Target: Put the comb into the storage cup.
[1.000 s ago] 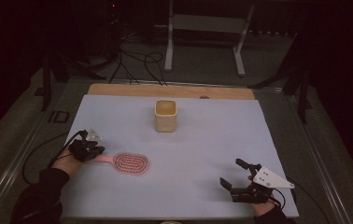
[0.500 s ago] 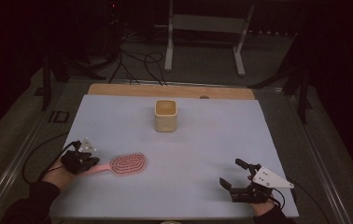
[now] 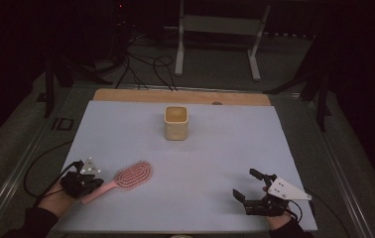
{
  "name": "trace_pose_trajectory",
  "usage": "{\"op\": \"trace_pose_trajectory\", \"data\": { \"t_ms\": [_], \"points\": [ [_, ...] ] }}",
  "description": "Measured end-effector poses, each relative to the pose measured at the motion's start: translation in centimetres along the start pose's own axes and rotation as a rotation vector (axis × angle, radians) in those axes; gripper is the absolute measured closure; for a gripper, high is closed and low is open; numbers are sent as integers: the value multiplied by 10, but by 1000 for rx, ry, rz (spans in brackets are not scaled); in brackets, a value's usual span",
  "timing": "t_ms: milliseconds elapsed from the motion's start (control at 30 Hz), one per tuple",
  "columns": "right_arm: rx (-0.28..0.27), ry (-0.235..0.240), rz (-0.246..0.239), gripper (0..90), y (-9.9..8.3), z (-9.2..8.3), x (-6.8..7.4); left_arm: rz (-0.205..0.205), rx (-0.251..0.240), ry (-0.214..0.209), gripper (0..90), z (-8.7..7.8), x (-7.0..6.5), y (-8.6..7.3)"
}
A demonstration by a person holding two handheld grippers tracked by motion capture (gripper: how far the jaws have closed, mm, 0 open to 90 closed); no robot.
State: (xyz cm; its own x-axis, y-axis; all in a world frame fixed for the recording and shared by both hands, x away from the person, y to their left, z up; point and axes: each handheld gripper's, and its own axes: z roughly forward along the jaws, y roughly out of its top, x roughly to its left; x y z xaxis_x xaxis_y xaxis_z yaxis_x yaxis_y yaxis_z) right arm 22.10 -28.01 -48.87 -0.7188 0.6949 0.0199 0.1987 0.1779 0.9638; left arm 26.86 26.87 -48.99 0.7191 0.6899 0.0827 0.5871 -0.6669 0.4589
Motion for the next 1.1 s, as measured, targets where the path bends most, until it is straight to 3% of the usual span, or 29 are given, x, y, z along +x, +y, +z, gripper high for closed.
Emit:
{"op": "trace_pose_trajectory", "data": {
  "t_ms": [300,667,867,933,1100],
  "points": [
    [3,-2,-3,84,0,0,1,20,27,-5,900,-4,-19,0],
    [4,3,-1,84,0,1,1,30,53,-55,900,-9,-38,0],
    [5,5,-1,84,0,2,2,14,56,-57,900,-9,-39,0],
    [9,4,5,84,0,2,2,-16,56,-58,900,-11,-36,0],
    [9,3,3,84,-1,2,1,-41,61,-36,864,-17,-31,2]
  ]
}}
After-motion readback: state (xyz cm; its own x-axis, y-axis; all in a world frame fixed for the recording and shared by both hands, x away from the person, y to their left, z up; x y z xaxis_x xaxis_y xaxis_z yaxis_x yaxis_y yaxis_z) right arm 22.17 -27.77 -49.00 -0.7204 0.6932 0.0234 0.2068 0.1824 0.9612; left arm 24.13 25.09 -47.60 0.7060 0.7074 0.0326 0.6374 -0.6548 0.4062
